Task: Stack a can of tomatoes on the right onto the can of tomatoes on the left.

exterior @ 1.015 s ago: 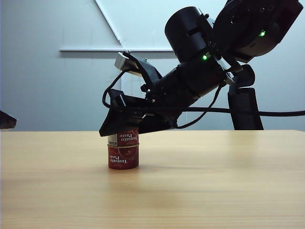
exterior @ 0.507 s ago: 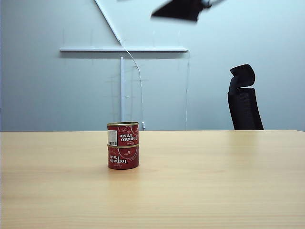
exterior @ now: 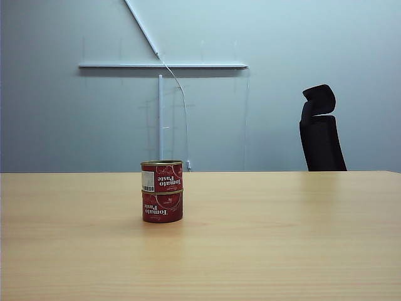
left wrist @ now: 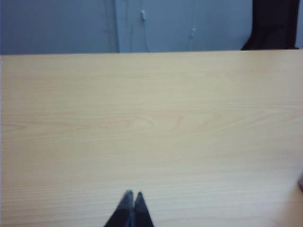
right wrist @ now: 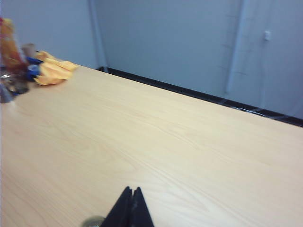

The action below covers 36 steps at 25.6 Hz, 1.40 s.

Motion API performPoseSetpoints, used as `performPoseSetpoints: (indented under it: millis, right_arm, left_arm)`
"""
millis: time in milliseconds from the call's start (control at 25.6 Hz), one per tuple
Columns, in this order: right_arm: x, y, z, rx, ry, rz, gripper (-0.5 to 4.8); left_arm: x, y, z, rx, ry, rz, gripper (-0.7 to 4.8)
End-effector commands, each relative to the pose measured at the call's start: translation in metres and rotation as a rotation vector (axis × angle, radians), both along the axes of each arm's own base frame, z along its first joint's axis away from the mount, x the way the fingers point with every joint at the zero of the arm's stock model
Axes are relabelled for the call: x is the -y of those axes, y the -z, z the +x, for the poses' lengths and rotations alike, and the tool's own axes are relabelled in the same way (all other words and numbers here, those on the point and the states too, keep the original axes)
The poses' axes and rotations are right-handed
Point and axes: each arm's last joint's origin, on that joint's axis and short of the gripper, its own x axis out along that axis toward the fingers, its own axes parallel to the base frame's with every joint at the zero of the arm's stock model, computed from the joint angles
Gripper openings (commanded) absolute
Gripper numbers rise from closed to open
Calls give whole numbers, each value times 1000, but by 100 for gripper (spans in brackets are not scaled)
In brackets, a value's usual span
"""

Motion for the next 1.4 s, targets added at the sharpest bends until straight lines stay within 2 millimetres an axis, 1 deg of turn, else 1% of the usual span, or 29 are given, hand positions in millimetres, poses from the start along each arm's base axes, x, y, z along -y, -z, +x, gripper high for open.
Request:
performPoseSetpoints:
  millis: [39, 273, 468, 1210, 1327, 1405]
  right_arm:
    - [10, 10, -11, 3, 58, 14, -9]
    - [21, 30, -20, -8, 144, 4, -9]
    - [24, 44, -20, -24, 254, -32, -8]
    - [24, 46, -20, -32, 253, -42, -8]
    - [28, 44, -23, -30, 258, -39, -8]
    - [38, 47, -23, -16, 266, -62, -8]
  left_arm:
    - [-5, -2, 0, 7, -46, 0, -4]
    - [-7, -2, 1, 7, -66, 0, -4]
    - [-7, -2, 1, 7, -66, 0, -4]
    - [-7, -2, 1, 7, -65, 0, -4]
    - [-7, -2, 1, 7, -65, 0, -4]
    - [-7, -2, 1, 7, -65, 0, -4]
